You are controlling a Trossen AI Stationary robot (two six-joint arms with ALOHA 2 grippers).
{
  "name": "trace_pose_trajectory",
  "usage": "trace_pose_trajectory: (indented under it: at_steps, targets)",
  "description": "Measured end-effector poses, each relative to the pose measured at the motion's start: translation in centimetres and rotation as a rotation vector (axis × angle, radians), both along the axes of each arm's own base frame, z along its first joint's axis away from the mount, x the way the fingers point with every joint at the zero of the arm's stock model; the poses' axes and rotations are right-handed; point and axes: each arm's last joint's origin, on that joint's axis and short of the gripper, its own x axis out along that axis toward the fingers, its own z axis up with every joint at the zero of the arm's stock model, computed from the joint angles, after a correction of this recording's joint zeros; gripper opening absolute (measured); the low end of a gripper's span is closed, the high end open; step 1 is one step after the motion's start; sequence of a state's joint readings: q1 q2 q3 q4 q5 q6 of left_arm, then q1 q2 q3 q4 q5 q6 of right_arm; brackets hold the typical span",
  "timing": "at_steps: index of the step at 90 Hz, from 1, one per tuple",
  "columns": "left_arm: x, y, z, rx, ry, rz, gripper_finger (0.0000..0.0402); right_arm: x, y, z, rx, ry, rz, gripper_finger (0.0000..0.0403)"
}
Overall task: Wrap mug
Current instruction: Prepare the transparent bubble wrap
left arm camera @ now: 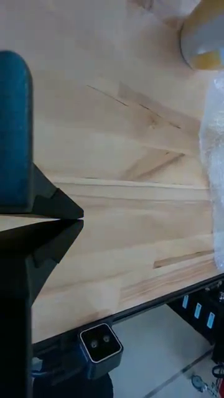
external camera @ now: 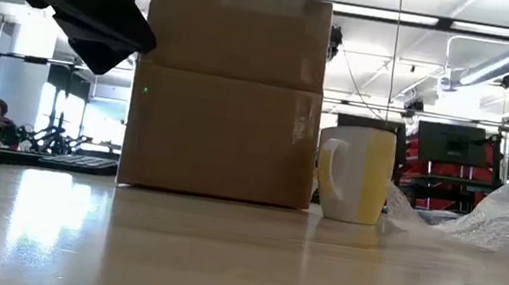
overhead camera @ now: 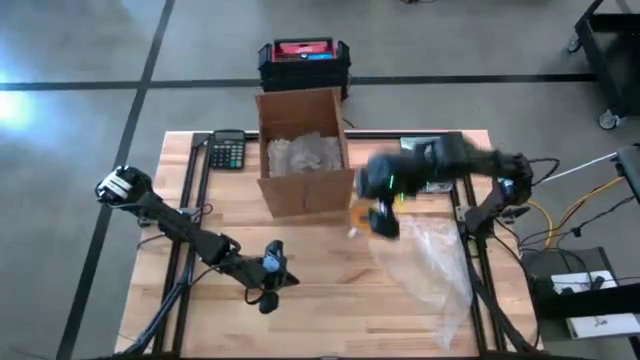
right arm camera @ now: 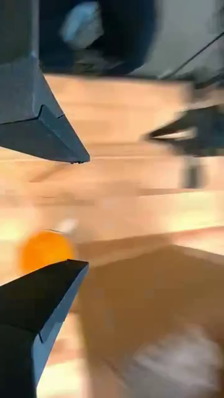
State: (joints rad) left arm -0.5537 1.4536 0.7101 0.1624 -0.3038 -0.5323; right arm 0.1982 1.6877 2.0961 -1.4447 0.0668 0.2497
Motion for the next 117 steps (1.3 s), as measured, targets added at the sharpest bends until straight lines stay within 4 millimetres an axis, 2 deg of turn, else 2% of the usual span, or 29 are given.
trace_pose_trajectory:
  at_steps: [8, 15, 25, 33, 43, 51, 62, 73, 82, 89, 95, 106, 117]
  targets:
    - [0.0, 0.0, 0.0, -0.001, -0.002, 0.0, 0.0, -0.8, 3.7, -3.5, -0.144, 0.091, 0.0, 0.0232]
    - [0.0, 0.0, 0.0, -0.002, -0.002, 0.0, 0.0, -1.9, 6.1, -7.0, -0.208, 0.182, -0.02, 0.0222]
    - [0.0, 0.0, 0.0, -0.008, -0.001, 0.004, 0.0, -3.5, 8.2, -12.4, -0.248, 0.303, -0.108, 0.0209]
    - [0.0, 0.0, 0.0, -0.009, -0.004, 0.004, 0.0, -4.3, 9.1, -16.7, -0.247, 0.319, -0.158, 0.0201]
    - [0.1, 0.0, 0.1, -0.013, -0.01, 0.004, 0.0, -5.1, 9.1, -21.6, -0.222, 0.294, -0.191, 0.0196]
    - [0.1, -0.1, 0.2, -0.017, -0.018, 0.004, 0.0, -5.2, 8.1, -24.6, -0.197, 0.24, -0.238, 0.0192]
    - [0.1, -0.1, 0.2, -0.024, -0.02, 0.007, 0.0, -5.1, 6.5, -27.5, -0.142, 0.127, -0.335, 0.0183]
    - [0.1, -0.1, 0.2, -0.042, -0.018, 0.016, 0.0, -5.4, 5.6, -30.0, -0.094, 0.104, -0.36, 0.0168]
    - [0.1, -0.1, 0.2, -0.044, -0.019, 0.017, 0.0, -5.3, 5.7, -30.5, -0.086, 0.099, -0.36, 0.013]
    - [0.1, -0.1, 0.2, -0.04, -0.019, 0.015, 0.0, -4.9, 6.0, -30.5, -0.052, 0.111, -0.348, 0.0068]
    - [0.1, -0.1, 0.2, -0.04, -0.019, 0.015, 0.0, -4.0, 7.0, -29.6, 0.052, 0.128, -0.288, 0.002]
    - [0.1, -0.1, 0.3, -0.043, -0.023, 0.015, 0.0, -1.2, 10.6, -25.4, 0.191, -0.012, 0.0, 0.0014]
    - [0.2, -0.2, 0.6, -0.048, -0.035, 0.014, 0.0, 1.0, 12.4, -20.6, 0.134, -0.188, 0.248, 0.0002]
